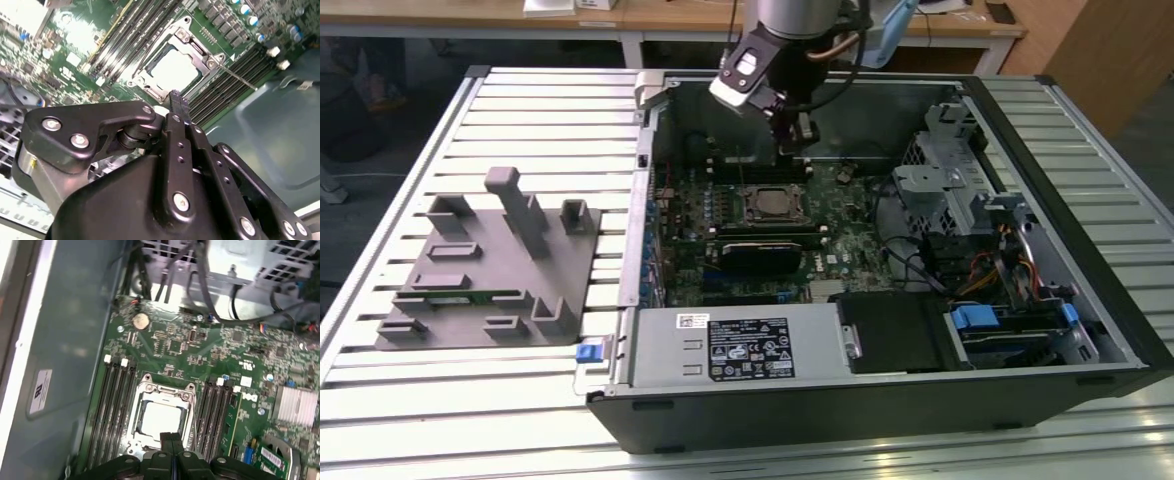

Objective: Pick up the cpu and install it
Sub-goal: 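Install the first cpu locking lever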

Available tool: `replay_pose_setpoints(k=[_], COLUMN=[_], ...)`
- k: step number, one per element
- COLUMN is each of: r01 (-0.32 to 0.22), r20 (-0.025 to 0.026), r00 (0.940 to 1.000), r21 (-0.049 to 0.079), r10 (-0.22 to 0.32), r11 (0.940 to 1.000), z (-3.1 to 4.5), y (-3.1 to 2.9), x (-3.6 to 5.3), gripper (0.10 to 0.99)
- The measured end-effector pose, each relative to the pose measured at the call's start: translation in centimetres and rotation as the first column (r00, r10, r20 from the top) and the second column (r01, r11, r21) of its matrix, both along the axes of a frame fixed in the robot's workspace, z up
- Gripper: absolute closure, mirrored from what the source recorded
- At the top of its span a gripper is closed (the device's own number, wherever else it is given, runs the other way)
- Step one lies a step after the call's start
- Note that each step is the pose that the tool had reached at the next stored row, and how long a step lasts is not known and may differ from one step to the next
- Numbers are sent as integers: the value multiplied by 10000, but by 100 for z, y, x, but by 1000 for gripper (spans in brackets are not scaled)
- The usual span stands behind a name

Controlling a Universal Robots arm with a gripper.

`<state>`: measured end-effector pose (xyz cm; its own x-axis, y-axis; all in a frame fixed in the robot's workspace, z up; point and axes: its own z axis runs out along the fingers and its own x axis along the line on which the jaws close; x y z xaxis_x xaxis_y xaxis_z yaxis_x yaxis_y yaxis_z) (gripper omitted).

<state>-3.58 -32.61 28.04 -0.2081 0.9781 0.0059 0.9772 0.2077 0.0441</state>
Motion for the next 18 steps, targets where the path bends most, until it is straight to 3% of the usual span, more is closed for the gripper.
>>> replay_pose_setpoints(k=[5, 10, 14, 18], r01=[-837, -1481, -2159, -2856], r20=[0, -1, -1, 0], r00=[9965, 9890, 9764, 9584], r21=[-2, -4, -3, -3], r10=[837, 1481, 2159, 2856], r11=[9965, 9890, 9764, 9584], z=[-5, -8, -12, -18], y=[0, 0, 0, 1], x=[-1, -8, -9, -9], gripper=[980, 980, 980, 980])
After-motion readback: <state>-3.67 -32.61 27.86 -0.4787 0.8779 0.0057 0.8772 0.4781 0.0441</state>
